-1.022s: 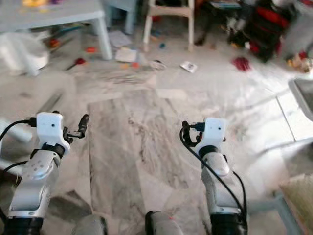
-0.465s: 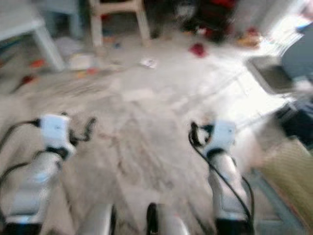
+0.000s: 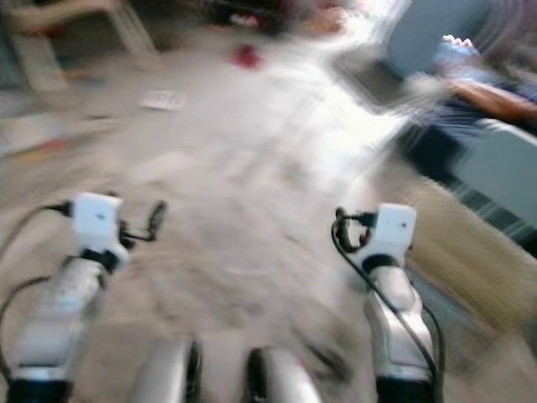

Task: Move the pillow to the sofa

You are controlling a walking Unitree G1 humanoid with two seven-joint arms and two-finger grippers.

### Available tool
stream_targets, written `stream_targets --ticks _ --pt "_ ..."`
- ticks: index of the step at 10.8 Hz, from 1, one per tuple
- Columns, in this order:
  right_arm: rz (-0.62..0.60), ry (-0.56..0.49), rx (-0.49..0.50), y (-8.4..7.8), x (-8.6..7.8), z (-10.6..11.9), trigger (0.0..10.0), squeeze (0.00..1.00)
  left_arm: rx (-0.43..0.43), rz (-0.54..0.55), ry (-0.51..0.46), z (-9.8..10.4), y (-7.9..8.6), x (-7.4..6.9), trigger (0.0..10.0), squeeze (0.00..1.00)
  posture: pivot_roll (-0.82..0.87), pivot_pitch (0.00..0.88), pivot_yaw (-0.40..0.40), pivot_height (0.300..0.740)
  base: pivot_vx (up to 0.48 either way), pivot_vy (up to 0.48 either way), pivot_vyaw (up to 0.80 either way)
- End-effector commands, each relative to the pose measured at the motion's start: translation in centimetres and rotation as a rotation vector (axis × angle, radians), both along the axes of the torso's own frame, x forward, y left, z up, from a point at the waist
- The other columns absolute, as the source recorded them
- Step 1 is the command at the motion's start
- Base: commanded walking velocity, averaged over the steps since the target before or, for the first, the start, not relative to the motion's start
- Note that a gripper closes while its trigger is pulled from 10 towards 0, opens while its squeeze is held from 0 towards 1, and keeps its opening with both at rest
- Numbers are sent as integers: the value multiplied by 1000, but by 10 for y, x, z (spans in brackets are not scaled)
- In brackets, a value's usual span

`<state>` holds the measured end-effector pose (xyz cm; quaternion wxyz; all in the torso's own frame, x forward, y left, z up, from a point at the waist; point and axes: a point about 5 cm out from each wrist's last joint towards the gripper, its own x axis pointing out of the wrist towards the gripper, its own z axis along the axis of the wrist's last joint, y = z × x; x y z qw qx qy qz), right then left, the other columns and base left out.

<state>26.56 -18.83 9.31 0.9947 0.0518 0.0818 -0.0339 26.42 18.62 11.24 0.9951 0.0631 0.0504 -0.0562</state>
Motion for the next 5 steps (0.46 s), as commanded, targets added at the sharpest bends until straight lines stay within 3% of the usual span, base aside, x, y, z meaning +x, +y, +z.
stream_targets --ticks 1,5 --pt "-17 12 -9 -5 -4 -1 10000 0 -8 -15 20 -4 -2 -4 10000 0 19 232 -72 740 0 0 -788" --pt "-37 11 -45 -9 -7 -3 10000 0 6 -19 23 -2 7 -2 10000 0 34 229 -67 740 0 0 -788"
